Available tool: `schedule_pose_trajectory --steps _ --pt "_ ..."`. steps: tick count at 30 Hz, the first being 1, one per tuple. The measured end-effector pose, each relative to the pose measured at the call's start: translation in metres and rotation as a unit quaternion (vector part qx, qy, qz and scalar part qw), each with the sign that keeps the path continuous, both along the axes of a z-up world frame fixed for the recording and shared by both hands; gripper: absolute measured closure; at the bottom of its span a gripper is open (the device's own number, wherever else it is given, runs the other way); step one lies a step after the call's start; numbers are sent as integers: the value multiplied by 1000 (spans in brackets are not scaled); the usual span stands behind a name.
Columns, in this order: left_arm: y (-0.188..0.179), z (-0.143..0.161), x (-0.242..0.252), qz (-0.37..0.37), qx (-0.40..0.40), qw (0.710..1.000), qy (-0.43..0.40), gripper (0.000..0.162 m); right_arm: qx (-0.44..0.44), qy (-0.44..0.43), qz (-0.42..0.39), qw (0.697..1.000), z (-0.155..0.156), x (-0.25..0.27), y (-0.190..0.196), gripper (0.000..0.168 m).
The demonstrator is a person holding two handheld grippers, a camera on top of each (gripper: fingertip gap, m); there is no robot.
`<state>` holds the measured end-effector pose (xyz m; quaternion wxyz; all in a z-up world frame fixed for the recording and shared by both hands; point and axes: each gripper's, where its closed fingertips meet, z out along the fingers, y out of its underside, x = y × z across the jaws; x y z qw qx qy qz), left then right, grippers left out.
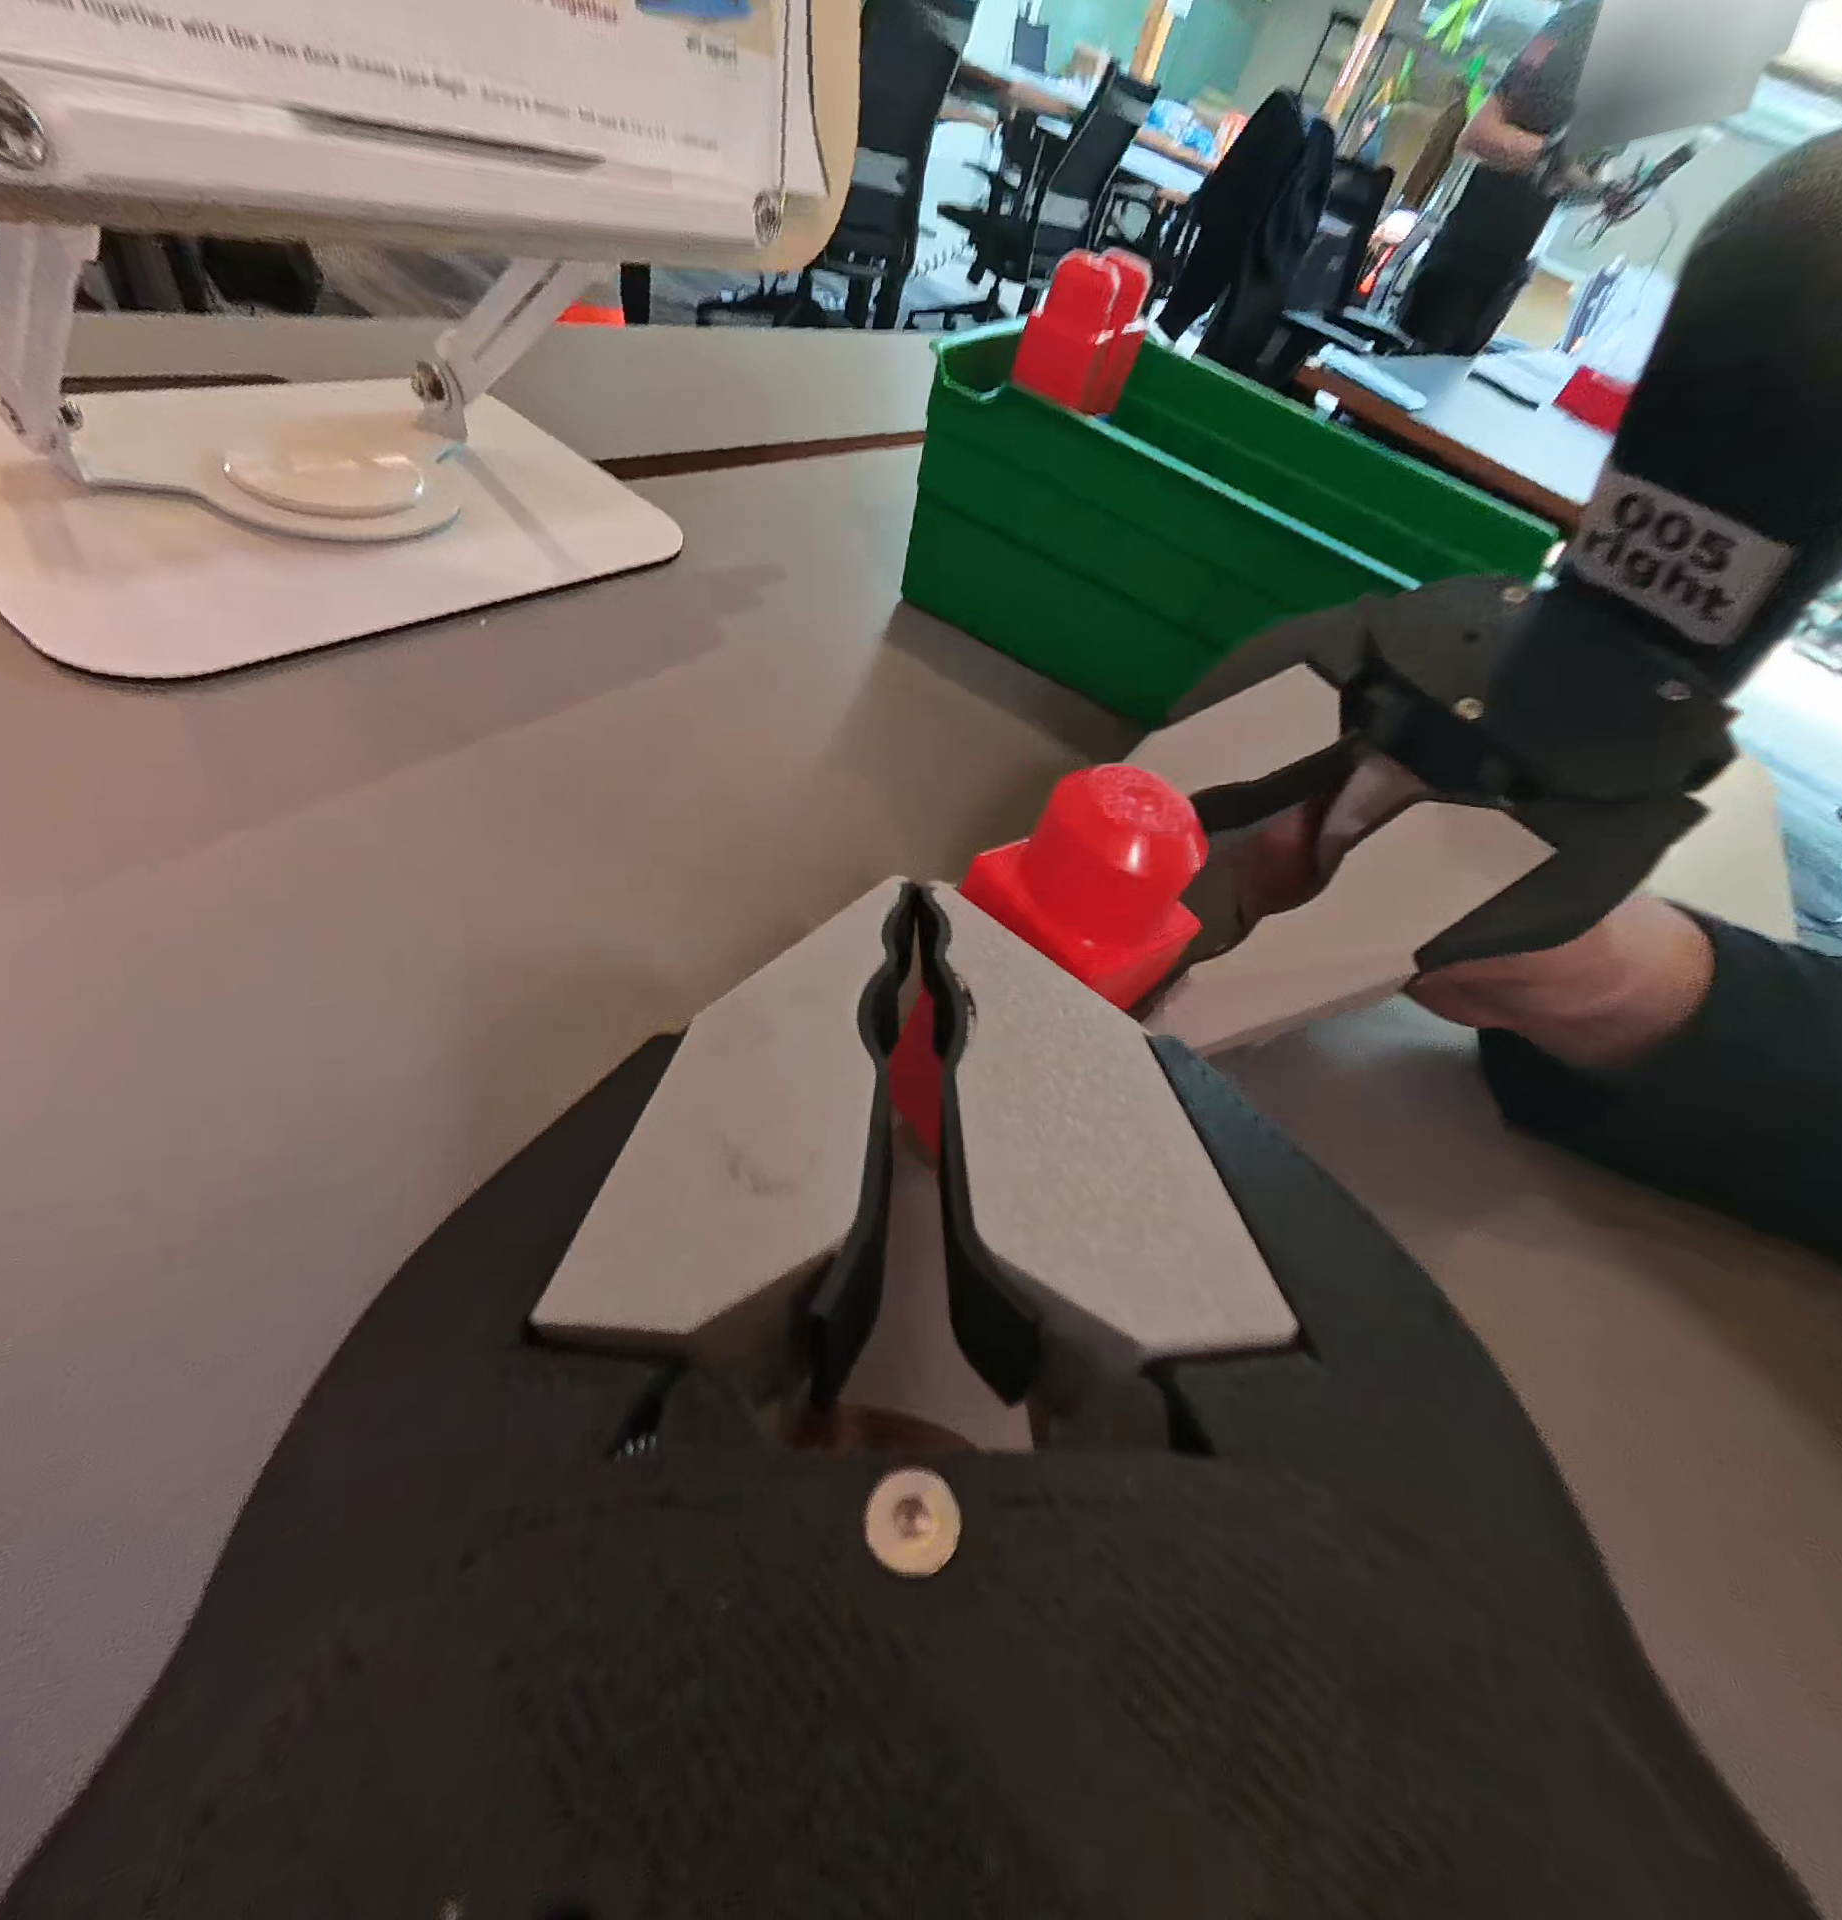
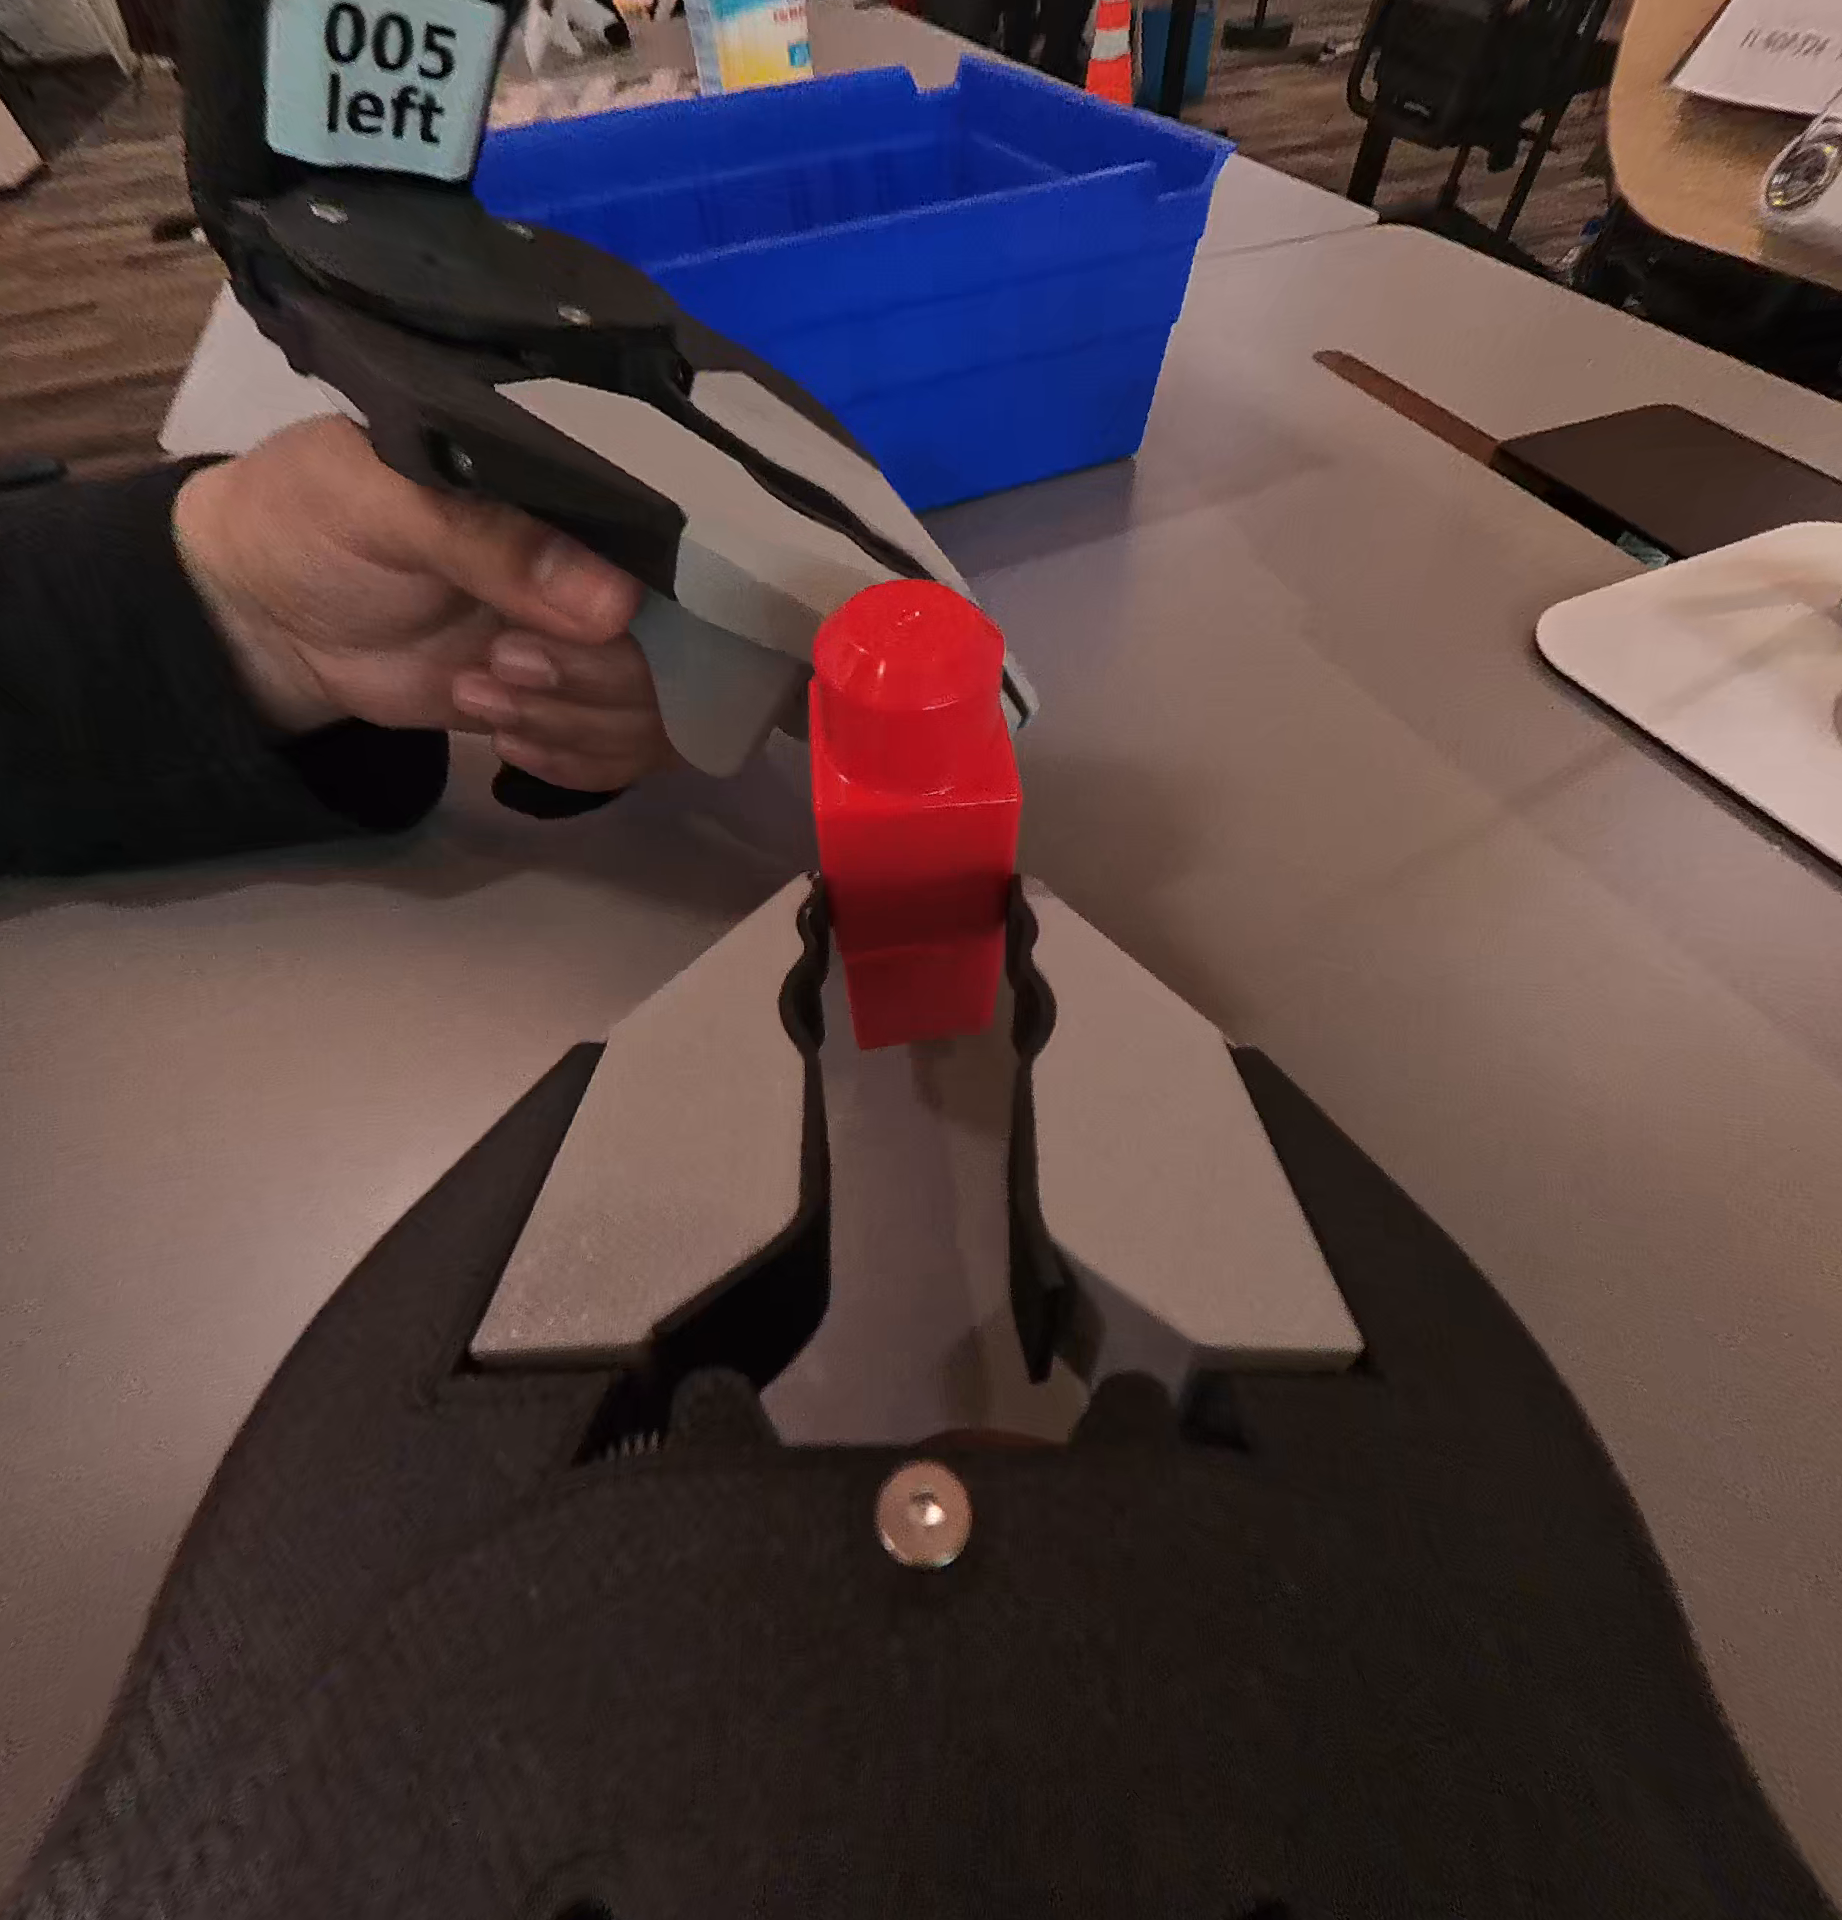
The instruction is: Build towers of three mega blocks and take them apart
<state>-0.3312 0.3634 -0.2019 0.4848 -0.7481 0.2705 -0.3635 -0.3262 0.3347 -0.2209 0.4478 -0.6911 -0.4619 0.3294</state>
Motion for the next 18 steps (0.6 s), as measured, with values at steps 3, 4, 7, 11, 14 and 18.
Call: schedule_pose_trajectory --steps 3,4,7,11,14,18 --pt "1 -15 0 3 -15 999 39 162 10 -49 -7 999 -14 2 2 137" --pt "1 -20 0 4 -16 998 54 162 14 -67 -10 998 -19 3 3 137" --pt "3 -27 1 11 1 996 89 162 13 -79 -8 997 -23 3 2 137" --pt "1 -29 4 3 7 995 102 142 9 -68 -5 998 -20 7 3 135" --pt "3 -28 3 11 10 994 105 120 11 -15 1 1000 -3 4 0 124" --pt "7 -25 -1 26 22 993 110 111 18 33 9 999 15 5 -2 118"
